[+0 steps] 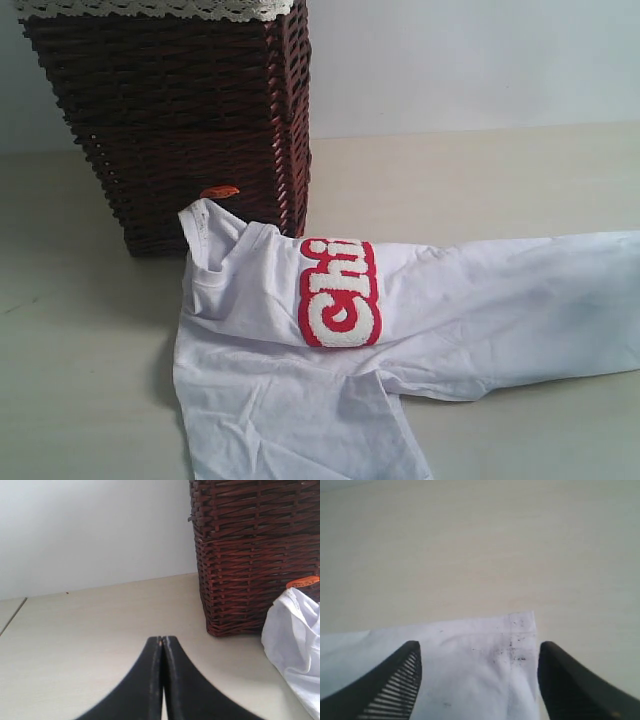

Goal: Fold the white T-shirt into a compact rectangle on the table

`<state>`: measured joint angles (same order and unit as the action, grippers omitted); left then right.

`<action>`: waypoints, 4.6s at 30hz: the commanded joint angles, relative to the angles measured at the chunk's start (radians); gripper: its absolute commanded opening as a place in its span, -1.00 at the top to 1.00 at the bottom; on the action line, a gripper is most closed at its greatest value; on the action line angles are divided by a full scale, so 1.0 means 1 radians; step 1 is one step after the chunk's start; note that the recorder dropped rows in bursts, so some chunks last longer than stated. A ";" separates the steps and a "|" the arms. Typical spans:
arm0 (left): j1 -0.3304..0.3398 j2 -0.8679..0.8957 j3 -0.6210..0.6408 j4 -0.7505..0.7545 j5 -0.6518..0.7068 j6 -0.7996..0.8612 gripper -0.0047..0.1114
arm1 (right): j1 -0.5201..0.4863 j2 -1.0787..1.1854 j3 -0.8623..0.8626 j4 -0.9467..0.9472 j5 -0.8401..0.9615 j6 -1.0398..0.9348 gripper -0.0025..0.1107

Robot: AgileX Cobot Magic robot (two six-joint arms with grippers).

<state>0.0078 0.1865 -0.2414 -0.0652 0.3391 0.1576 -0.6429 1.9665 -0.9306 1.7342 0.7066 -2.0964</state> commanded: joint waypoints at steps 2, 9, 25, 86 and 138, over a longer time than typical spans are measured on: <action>0.004 -0.004 0.005 0.000 -0.006 -0.006 0.92 | -0.013 -0.089 0.004 -0.286 -0.126 -0.002 -0.20; 0.004 -0.004 0.005 0.000 -0.006 -0.006 0.92 | -0.072 -0.032 0.004 -0.762 -0.025 0.131 -0.18; 0.004 -0.004 0.005 0.000 -0.006 -0.006 0.92 | -0.074 0.035 0.004 -0.674 0.100 0.145 0.96; 0.004 -0.004 0.005 0.000 -0.006 -0.004 0.92 | 0.317 -0.232 -0.054 -0.693 -0.155 0.502 0.12; 0.004 -0.004 0.005 0.000 -0.006 -0.004 0.92 | 0.060 -0.152 -0.111 -1.108 0.496 0.462 0.96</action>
<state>0.0078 0.1865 -0.2414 -0.0652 0.3391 0.1559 -0.5805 1.8713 -1.0383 0.7147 1.1169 -1.7216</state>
